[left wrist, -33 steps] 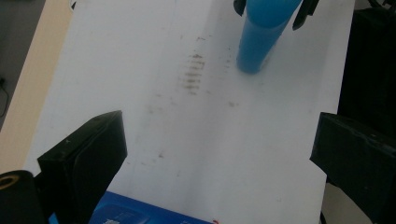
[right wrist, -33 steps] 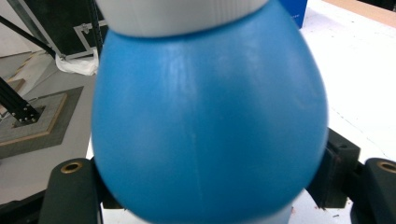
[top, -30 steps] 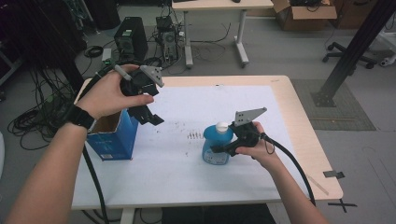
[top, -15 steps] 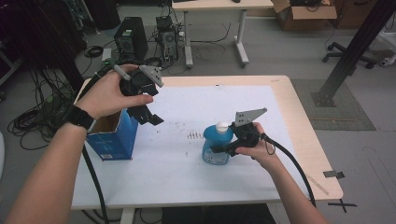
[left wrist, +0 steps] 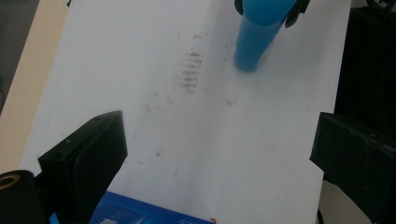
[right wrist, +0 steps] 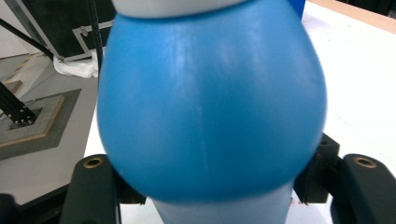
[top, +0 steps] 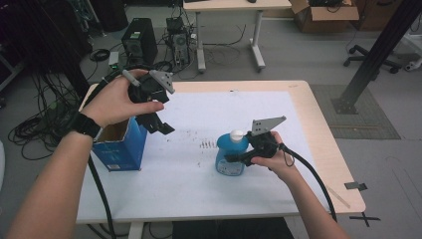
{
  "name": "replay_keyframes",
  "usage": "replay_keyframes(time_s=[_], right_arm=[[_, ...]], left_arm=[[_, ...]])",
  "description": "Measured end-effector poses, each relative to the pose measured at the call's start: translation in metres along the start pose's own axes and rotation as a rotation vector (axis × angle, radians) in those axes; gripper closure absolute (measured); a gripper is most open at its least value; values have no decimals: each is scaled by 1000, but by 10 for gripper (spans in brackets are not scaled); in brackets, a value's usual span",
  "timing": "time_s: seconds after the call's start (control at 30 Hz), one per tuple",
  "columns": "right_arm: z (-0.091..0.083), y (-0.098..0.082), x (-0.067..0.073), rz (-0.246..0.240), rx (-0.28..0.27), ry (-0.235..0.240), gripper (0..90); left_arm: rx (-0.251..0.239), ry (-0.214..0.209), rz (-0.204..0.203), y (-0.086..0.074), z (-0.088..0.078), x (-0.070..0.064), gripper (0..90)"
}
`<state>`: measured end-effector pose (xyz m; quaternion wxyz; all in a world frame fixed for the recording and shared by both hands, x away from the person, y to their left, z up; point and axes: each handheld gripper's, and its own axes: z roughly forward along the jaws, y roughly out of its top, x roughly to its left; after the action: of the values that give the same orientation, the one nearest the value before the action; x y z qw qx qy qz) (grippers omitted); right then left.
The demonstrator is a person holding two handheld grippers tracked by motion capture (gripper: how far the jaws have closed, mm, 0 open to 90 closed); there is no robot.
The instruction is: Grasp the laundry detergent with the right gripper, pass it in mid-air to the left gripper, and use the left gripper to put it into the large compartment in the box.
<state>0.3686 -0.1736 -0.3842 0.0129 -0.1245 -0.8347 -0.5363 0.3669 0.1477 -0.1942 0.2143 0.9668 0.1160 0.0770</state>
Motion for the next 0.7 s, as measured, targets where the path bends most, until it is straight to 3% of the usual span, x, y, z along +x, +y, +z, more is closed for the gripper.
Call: replay_keyframes(time_s=[0.7], right_arm=[[-3,1,1,-24,-26,-30,407]], left_arm=[[-1,5,-2,2,0,1,42]])
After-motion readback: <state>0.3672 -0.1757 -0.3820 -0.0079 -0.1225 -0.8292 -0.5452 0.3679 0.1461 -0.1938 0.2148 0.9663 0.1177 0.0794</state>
